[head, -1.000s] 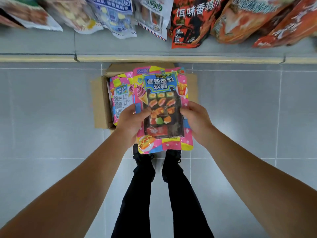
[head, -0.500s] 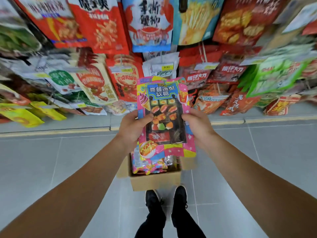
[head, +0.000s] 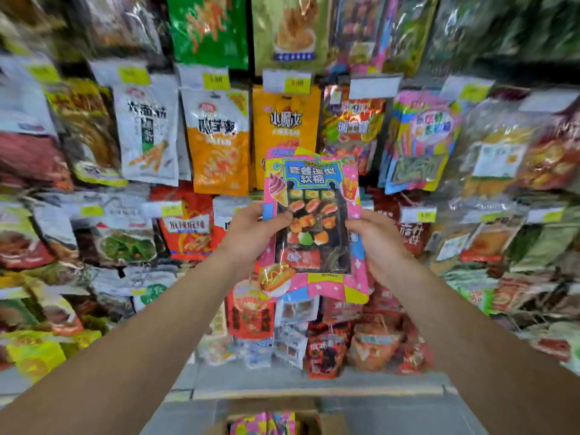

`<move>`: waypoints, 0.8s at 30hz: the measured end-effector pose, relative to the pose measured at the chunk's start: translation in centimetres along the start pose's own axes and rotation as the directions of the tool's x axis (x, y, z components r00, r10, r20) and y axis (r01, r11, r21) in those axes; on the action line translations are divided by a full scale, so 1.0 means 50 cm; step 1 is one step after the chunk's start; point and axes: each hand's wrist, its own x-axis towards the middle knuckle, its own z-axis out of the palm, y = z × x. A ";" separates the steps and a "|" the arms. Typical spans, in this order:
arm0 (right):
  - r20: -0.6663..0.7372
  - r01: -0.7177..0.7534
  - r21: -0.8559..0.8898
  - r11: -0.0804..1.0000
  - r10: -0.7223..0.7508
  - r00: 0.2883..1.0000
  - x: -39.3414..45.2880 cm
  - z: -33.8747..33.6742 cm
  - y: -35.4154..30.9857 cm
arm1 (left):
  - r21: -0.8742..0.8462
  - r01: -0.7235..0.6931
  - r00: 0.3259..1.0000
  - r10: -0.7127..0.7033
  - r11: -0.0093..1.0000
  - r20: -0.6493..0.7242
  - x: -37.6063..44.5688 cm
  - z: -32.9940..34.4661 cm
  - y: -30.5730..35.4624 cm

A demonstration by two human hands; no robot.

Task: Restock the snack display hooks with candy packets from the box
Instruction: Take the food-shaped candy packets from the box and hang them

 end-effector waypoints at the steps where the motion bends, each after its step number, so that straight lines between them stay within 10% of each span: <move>1: 0.008 0.042 -0.009 0.999 -0.042 0.999 0.000 -0.001 -0.030 | 0.003 -0.031 0.999 0.031 1.000 0.009 0.001 0.001 0.026; 24: 0.091 0.414 -0.312 0.855 -0.406 0.909 0.113 -0.033 -0.453 | -0.034 -0.288 0.955 0.284 0.957 -0.088 0.159 0.057 0.416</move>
